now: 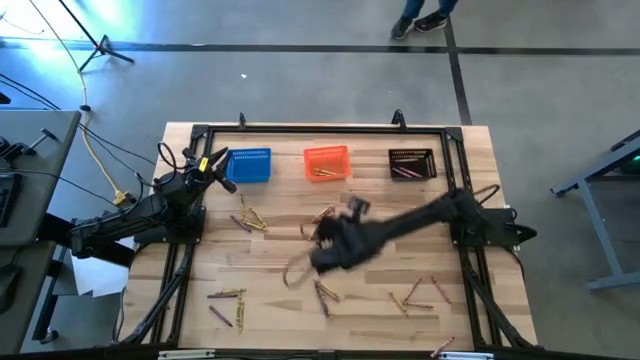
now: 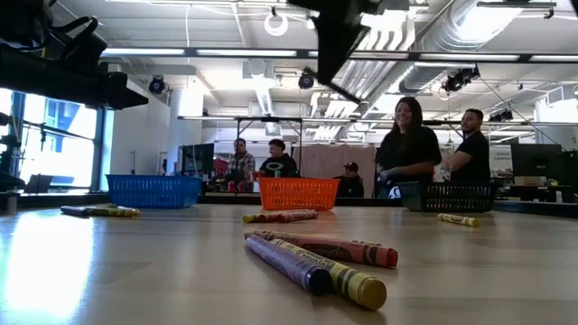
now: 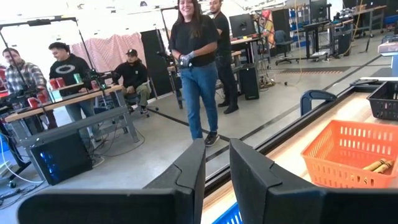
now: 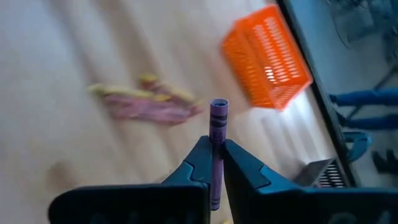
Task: Sort crayons
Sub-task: Put the violet crayon into the blue bin
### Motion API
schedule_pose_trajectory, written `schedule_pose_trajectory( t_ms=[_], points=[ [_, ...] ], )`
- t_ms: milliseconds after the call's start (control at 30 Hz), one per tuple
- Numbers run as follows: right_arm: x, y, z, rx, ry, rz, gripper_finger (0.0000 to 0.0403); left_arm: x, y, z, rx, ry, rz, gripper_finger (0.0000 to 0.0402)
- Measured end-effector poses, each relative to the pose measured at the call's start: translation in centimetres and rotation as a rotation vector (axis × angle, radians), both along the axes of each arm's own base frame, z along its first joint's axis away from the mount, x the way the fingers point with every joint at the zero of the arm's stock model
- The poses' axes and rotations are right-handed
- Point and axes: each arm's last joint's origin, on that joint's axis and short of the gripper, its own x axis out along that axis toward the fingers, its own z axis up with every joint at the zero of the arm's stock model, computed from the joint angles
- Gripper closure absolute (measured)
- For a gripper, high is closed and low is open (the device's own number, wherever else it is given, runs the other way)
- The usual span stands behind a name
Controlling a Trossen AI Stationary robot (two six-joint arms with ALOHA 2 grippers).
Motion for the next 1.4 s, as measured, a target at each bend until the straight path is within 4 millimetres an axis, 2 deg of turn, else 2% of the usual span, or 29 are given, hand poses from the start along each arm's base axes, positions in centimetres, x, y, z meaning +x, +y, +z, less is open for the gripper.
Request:
schedule_pose_trajectory(
  t_ms=[133,233,433,600,800,967,1200,1400],
  points=[
    [1.5,-5.1,0.0,0.033,0.007,-0.066,0.0391,0.0,0.0,0.0,0.000,0.000,-0.001,0.0342],
    [2.5,-8.0,0.0,0.057,-0.012,-0.074,0.0391,0.0,0.0,0.0,0.000,0.000,0.000,0.0342],
    [4.1,-13.1,0.3,0.101,-0.098,-0.067,0.0391,0.0,0.0,0.0,0.000,0.000,0.000,0.0342],
    [4.8,-16.6,0.6,0.139,-0.207,-0.113,0.0391,0.0,0.0,0.0,0.000,-0.001,0.000,0.0342],
    [4.7,-18.9,0.7,0.184,-0.259,-0.157,0.0391,0.0,0.0,0.0,0.000,0.000,0.000,0.0342],
    [4.6,-19.8,0.7,0.216,-0.276,-0.178,0.0391,0.0,0.0,0.0,0.000,0.000,0.000,0.0342],
    [5.3,-21.5,1.2,0.203,-0.344,-0.100,0.0391,0.0,0.0,0.0,0.000,-0.001,0.000,0.0342],
    [6.0,-23.6,2.2,0.226,-0.476,0.000,0.0391,0.0,0.0,0.0,0.000,0.000,0.000,0.0342]
  ],
)
